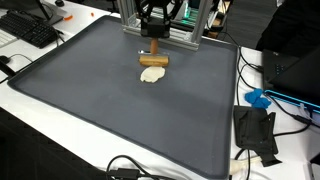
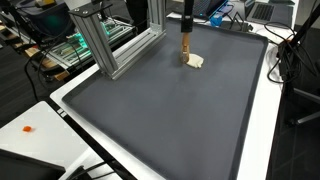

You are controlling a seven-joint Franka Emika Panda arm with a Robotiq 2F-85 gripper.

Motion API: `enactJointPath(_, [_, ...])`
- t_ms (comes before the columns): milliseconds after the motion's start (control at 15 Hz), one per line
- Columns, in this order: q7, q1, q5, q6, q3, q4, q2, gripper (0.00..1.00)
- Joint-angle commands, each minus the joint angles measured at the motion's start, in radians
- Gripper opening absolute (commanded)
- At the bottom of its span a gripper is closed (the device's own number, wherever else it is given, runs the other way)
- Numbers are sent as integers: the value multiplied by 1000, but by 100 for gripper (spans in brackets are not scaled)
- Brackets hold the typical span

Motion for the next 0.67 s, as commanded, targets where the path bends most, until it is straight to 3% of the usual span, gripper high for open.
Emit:
enactJointPath(0, [-215, -9, 79, 31, 4, -14, 3, 22])
enactJointPath(267, [-372, -14, 139, 91, 8, -19, 30, 22])
enactJointPath(600, [-472, -11, 156, 151, 19, -33, 57, 22])
